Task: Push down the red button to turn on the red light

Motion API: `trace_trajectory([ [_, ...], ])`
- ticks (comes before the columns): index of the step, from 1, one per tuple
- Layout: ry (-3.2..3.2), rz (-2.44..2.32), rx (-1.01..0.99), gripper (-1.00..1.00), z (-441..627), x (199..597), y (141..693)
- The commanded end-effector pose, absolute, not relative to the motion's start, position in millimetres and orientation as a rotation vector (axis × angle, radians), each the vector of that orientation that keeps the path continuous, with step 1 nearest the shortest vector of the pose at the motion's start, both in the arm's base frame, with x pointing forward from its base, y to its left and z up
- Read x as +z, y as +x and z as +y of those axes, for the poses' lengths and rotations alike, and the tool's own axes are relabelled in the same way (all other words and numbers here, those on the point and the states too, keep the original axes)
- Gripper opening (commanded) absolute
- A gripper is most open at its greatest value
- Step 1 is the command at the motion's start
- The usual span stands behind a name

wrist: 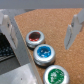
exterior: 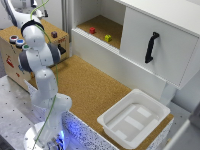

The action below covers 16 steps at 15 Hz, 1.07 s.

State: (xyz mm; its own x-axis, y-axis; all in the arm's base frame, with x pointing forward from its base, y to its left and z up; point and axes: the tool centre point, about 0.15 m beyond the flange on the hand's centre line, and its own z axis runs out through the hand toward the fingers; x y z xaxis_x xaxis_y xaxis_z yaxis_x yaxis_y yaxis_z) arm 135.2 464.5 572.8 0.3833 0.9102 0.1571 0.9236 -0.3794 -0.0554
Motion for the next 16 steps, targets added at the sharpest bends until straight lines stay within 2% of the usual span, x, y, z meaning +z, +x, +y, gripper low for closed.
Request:
trace_trajectory([
  [1,-2.42,-1.766,-0.266,1.0,508.4,553.5,109.8],
  [7,-2.375,-1.848,-0.167,1.0,564.1,539.7,94.1],
  [10,-2.314,-1.873,-0.133,1.0,587.6,543.0,103.5],
  [11,-2.304,-1.895,-0.135,-1.0,593.2,544.0,107.8],
  [16,-2.31,-2.078,-0.166,-1.0,613.2,534.7,133.4],
])
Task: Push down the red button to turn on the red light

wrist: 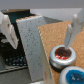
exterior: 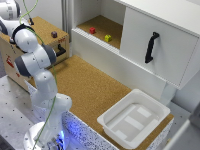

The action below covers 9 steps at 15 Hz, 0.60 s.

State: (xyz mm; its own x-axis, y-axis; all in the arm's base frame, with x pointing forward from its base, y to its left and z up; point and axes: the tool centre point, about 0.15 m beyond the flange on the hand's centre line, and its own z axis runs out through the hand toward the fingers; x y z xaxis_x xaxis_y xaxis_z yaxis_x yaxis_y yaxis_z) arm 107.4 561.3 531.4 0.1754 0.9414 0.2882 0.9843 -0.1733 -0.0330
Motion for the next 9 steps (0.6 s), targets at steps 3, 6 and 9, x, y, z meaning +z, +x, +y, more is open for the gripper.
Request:
trace_trajectory([
  [3,-2.328,-2.066,-0.179,-1.0,616.9,525.4,141.5],
  [6,-2.315,-2.06,-0.169,-1.0,624.3,517.8,139.8],
  [9,-2.332,-2.068,-0.157,-1.0,628.3,507.0,139.9],
])
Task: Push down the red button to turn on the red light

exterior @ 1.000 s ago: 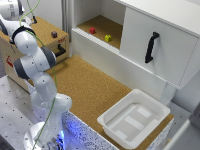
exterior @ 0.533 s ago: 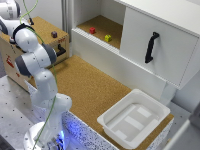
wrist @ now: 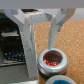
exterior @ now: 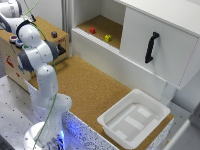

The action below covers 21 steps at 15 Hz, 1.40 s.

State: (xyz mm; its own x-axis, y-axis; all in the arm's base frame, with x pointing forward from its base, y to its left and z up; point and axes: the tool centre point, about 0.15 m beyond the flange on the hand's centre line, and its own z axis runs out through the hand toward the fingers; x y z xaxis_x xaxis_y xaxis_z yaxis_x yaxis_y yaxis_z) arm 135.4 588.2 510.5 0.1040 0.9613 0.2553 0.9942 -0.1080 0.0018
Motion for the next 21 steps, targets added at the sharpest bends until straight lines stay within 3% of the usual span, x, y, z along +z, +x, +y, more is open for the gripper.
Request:
trace_trajectory([
  [1,-2.347,-2.046,-0.139,-1.0,627.4,501.6,141.5],
  [11,-2.452,-2.01,-0.079,-1.0,618.3,452.1,147.9],
  [13,-2.46,-2.018,-0.139,-1.0,616.2,466.8,147.5],
  [17,-2.435,-2.002,-0.353,-1.0,616.0,539.7,146.0],
  [21,-2.424,-2.001,-0.328,-1.0,619.1,528.5,149.7],
])
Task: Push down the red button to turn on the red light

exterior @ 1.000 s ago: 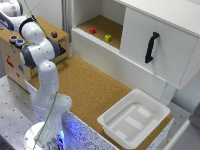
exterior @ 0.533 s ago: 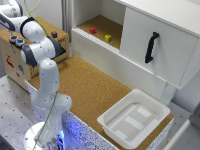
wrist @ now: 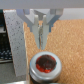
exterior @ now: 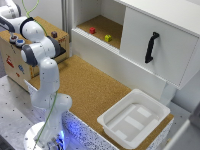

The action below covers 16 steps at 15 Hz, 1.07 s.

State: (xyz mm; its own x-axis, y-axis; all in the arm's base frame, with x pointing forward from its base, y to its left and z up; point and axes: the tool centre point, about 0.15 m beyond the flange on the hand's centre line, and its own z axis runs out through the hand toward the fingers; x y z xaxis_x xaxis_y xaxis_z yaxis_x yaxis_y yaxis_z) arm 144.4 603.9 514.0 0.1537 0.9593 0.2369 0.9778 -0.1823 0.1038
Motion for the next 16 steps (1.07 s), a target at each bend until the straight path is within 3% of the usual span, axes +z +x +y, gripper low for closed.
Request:
trace_trajectory([
  [1,-2.436,-1.994,-0.319,-1.0,620.9,519.7,151.9],
  [9,-2.539,-1.963,-0.169,-1.0,613.4,431.6,164.8],
  [11,-2.523,-1.977,-0.195,-1.0,614.5,440.6,159.8],
  [16,-2.451,-1.993,-0.375,-1.0,604.0,542.5,140.5],
])
